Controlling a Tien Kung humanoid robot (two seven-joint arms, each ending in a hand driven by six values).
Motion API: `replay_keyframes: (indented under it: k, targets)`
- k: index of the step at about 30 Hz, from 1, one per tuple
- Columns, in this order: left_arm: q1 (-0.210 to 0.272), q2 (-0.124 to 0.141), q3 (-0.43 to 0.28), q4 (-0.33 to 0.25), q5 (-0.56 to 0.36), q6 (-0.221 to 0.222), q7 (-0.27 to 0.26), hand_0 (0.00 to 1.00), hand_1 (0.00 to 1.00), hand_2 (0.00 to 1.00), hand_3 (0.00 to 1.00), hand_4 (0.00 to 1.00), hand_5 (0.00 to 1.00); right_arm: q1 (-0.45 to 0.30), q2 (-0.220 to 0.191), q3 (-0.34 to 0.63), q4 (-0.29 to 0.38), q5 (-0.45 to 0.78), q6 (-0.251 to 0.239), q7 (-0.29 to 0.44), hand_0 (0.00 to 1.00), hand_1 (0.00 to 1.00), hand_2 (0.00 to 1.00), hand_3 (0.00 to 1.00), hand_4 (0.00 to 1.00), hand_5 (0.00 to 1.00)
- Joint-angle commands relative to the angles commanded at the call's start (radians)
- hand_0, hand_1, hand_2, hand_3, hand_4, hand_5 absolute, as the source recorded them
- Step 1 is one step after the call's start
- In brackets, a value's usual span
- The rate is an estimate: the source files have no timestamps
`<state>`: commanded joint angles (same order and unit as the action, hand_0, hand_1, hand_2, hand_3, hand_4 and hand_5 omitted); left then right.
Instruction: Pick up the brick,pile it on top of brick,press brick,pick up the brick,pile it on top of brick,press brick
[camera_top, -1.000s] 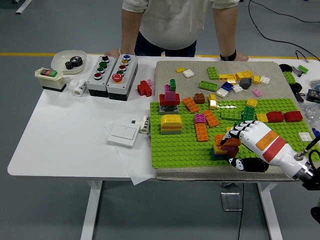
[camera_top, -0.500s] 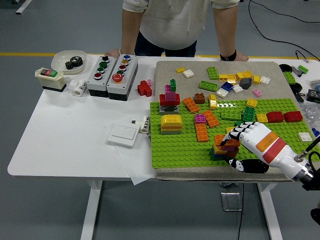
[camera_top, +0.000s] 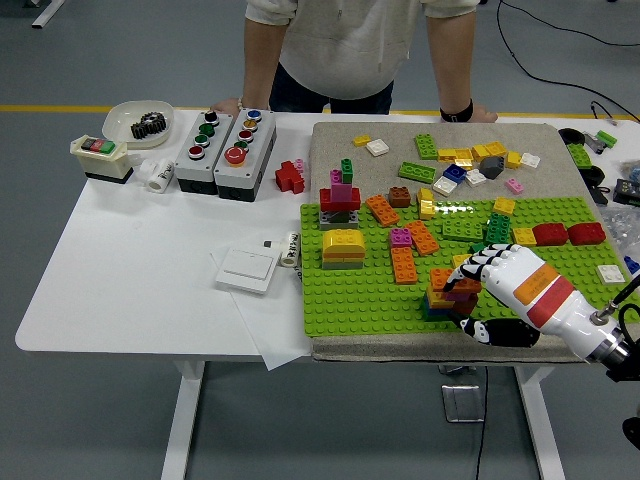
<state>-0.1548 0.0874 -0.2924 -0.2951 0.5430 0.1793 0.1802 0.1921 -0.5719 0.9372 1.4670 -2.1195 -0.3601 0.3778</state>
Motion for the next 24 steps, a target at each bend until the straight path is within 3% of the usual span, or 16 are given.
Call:
replay_keyframes:
  k: [24]
  targets:
    - [-0.005,-0.001,0.002,0.0,-0.004,0.001,0.0,0.819,0.805,0.803,0.59,0.659,0.677,0.003,-0.005,0.002,0.002,0.003,-0.002,0.006,0.529,0.498,0.552,0.544,0.697,0.328]
